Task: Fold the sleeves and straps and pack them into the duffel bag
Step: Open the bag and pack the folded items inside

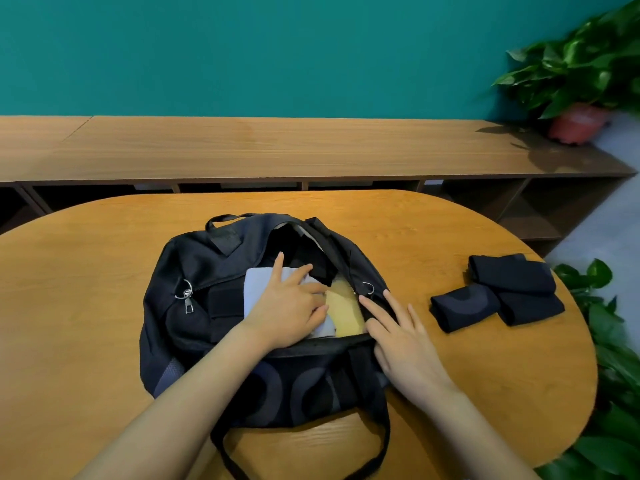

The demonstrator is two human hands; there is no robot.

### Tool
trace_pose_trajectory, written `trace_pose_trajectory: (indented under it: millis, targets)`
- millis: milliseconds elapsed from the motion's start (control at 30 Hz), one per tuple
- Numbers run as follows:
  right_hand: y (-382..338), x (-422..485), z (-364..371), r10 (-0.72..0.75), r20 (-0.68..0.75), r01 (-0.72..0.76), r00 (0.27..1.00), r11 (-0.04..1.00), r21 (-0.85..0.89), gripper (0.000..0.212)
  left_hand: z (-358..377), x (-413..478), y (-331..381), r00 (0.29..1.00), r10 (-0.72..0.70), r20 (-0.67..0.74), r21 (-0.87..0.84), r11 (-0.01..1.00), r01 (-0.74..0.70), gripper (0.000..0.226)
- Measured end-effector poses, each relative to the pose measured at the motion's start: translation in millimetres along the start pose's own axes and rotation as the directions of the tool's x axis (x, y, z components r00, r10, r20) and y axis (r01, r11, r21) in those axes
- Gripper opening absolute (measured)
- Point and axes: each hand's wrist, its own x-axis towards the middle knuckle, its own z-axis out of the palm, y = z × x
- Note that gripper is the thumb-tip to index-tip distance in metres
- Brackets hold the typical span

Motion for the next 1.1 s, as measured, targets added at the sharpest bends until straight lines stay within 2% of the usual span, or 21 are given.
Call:
trace_pose_trajectory:
  millis: [33, 67, 167, 267, 333, 367, 433, 500, 633, 700, 767, 833, 900, 967, 1033, 1100]
  targets:
    - [0.5, -0.4, -0.2, -0.001, 0.013, 0.001, 1.000, 0.999, 0.039, 0.014, -1.4, 0.1, 0.9, 1.000, -0.007, 0.009, -0.010, 1.000, 0.007, 0.083]
    - [2.0, -0.2, -1.3, 0.004, 0.026, -0.007, 1.000, 0.996, 0.088, 0.017, -3.3, 0.2, 2.2, 1.000, -0.018, 0.022, -0.028, 0.999, 0.018, 0.086]
    - [14.1, -2.6, -11.6, 0.108, -0.015, -0.102, 0.994, 0.972, 0.209, 0.048, -8.9, 0.6, 3.9, 0.997, -0.072, 0.016, -0.116, 0.991, 0.073, 0.091]
    - [42.8, -10.8, -16.9, 0.384, -0.119, -0.372, 0.915, 0.921, 0.112, 0.052, -13.0, -2.1, 5.2, 0.991, -0.123, -0.061, -0.165, 0.980, 0.112, 0.098]
    - [58.2, -18.2, -17.2, 0.540, -0.090, -0.538, 0.837, 0.842, 0.040, 0.052, -15.7, -4.8, 7.0, 0.984, -0.158, -0.082, -0.178, 0.974, 0.141, 0.098]
    - [60.3, -21.7, -16.7, 0.573, -0.060, -0.574, 0.817, 0.819, 0.010, 0.056, -16.0, -6.1, 7.4, 0.982, -0.168, -0.086, -0.188, 0.971, 0.150, 0.096]
    - [53.3, -25.5, -17.6, 0.579, -0.019, -0.579, 0.815, 0.813, -0.061, 0.064, -14.9, -8.1, 6.3, 0.980, -0.178, -0.088, -0.212, 0.965, 0.156, 0.093]
    - [37.5, -25.1, -17.8, 0.561, 0.030, -0.556, 0.828, 0.826, -0.093, 0.060, -9.9, -9.0, 3.4, 0.978, -0.183, -0.099, -0.232, 0.960, 0.156, 0.087]
    - [27.5, -16.7, -28.2, 0.443, 0.123, -0.460, 0.888, 0.865, 0.202, 0.051, 0.7, -8.0, 0.8, 0.971, -0.189, -0.150, -0.226, 0.962, 0.153, 0.077]
    - [42.2, -14.9, -35.1, 0.447, 0.029, -0.438, 0.894, 0.860, 0.262, 0.046, 4.0, -8.8, 0.5, 0.966, -0.191, -0.177, -0.228, 0.962, 0.148, 0.072]
    - [68.9, -12.1, -41.3, 0.488, -0.151, -0.467, 0.860, 0.871, 0.152, 0.044, 6.2, -10.0, 1.4, 0.961, -0.183, -0.207, -0.224, 0.965, 0.136, 0.068]
    - [101.4, -5.9, -46.5, 0.552, -0.225, -0.563, 0.803, 0.826, 0.017, 0.047, 7.0, -10.9, 2.8, 0.956, -0.182, -0.229, -0.224, 0.966, 0.130, 0.066]
    - [131.9, 1.1, -47.5, 0.667, -0.128, -0.675, 0.734, 0.737, -0.031, 0.053, 7.0, -11.0, 4.1, 0.955, -0.191, -0.227, -0.238, 0.962, 0.136, 0.065]
    - [150.8, 7.8, -44.7, 0.738, 0.042, -0.734, 0.674, 0.675, -0.079, 0.060, 6.6, -11.1, 4.5, 0.953, -0.196, -0.230, -0.249, 0.959, 0.138, 0.065]
    - [155.6, 12.5, -40.6, 0.721, 0.134, -0.707, 0.680, 0.693, -0.145, 0.067, 6.6, -11.0, 4.4, 0.951, -0.197, -0.238, -0.245, 0.960, 0.137, 0.064]
    - [148.8, 18.1, -38.7, 0.671, 0.123, -0.652, 0.731, 0.740, -0.167, 0.070, 7.4, -10.3, 4.4, 0.949, -0.198, -0.245, -0.236, 0.962, 0.140, 0.063]
